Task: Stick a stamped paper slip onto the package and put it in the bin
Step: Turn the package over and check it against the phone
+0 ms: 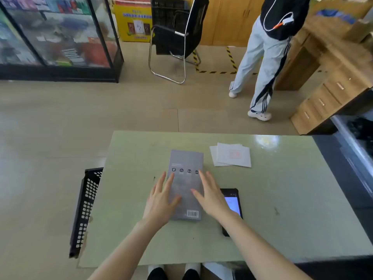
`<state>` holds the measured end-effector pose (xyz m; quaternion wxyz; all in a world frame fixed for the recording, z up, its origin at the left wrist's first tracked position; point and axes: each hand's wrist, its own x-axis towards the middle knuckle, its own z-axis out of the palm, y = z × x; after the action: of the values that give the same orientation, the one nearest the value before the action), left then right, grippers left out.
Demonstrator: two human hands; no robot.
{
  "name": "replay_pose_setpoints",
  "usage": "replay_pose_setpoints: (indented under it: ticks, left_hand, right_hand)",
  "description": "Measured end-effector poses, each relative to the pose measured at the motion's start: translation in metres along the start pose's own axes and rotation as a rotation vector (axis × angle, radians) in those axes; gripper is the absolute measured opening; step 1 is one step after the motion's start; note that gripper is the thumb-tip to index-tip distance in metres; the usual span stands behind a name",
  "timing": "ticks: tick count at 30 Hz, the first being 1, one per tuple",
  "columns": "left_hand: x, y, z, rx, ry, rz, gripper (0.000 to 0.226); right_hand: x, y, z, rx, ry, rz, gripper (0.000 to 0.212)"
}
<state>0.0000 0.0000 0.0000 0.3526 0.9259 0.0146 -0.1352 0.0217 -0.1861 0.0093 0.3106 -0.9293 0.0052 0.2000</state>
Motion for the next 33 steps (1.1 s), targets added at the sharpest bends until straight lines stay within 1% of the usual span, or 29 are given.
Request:
replay_pose_setpoints:
  ticks: [2,5,8,12,16,18,20,23,25,26,27,29,30,33]
  left_hand:
    - [-0.001,0.003,0.006,-0.030,-0.026,-0.010,0.073]
    - [-0.005,0.004,0.017,-0.048,-0.069,-0.013,0.073]
    - [-0.004,0.001,0.017,-0.048,-0.074,-0.017,0.076]
    - [-0.008,-0.009,0.002,-0.146,-0.077,-0.055,0.075]
    - [-0.008,-0.012,-0.019,-0.178,-0.061,-0.113,0.069]
    - [-0.008,-0.011,-0.027,-0.174,-0.060,-0.129,0.075]
    - [-0.008,-0.011,-0.033,-0.234,-0.070,-0.144,0.083]
    - [-0.010,-0.015,-0.039,-0.291,-0.060,-0.114,0.081]
    - [-0.011,-0.017,-0.042,-0.304,-0.042,-0.076,0.077]
    - [-0.012,-0.018,-0.044,-0.302,-0.026,-0.057,0.076]
    - [-0.013,-0.018,-0.045,-0.293,-0.006,-0.037,0.075]
    - [-0.014,-0.020,-0.045,-0.246,0.033,0.012,0.074]
    - [-0.015,-0.021,-0.044,-0.219,0.047,0.039,0.072]
    - [-0.014,-0.020,-0.040,-0.190,0.071,0.088,0.068]
  right_hand:
    - [-0.003,0.000,0.004,0.101,-0.028,0.024,0.072]
    - [-0.009,0.001,0.016,0.138,-0.060,-0.013,0.068]
    - [-0.011,-0.004,0.016,0.200,-0.039,-0.033,0.061]
    - [-0.016,-0.012,0.013,0.270,-0.027,-0.088,0.060]
    - [-0.016,-0.035,0.017,0.197,-0.025,-0.177,0.062]
    - [-0.011,-0.047,0.020,0.163,-0.024,-0.238,0.063]
    - [-0.005,-0.055,0.023,0.102,-0.025,-0.256,0.062]
    - [0.000,-0.053,0.028,-0.059,-0.008,-0.214,0.059]
    - [-0.001,-0.045,0.030,-0.091,-0.025,-0.114,0.060]
    - [-0.004,-0.043,0.031,-0.024,-0.054,-0.063,0.061]
    - [-0.006,-0.041,0.032,0.099,-0.090,-0.022,0.063]
    - [-0.009,-0.039,0.035,0.359,-0.154,0.026,0.069]
    - [-0.011,-0.040,0.036,0.443,-0.177,0.038,0.071]
    - [-0.015,-0.044,0.039,0.562,-0.181,0.045,0.070]
